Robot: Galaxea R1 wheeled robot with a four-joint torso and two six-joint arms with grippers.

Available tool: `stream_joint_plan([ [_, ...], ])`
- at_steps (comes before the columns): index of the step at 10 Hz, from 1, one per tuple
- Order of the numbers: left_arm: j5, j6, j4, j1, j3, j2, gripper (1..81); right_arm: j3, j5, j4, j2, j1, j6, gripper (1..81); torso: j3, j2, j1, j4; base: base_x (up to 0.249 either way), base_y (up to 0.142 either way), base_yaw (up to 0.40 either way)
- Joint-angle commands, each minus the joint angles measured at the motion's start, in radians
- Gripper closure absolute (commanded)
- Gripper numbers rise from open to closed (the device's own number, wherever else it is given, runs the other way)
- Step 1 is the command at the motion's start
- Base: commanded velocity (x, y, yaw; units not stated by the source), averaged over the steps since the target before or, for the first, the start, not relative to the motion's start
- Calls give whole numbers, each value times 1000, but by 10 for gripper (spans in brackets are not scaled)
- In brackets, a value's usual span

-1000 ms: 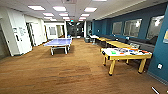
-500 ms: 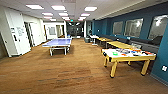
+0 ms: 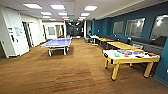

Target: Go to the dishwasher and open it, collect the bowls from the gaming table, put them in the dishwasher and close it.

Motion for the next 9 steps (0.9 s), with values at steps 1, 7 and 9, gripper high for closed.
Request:
stream_joint_plan([
  [1, 38, 0, -5, -47, 2, -5, 10, 3, -53, 7, 7, 53, -5, 10, 0, 0, 0, 0, 245, 0, 0],
  [7, 38, 0, -2, -45, 2, -4, 10, 3, -47, 5, 11, 53, -6, 10, 0, 0, 0, 0, 265, 0, 0],
  [9, 38, 0, 1, -47, 2, 1, 10, 1, -47, 5, 10, 51, -6, 10, 0, 0, 0, 0, 275, 0, 0],
])
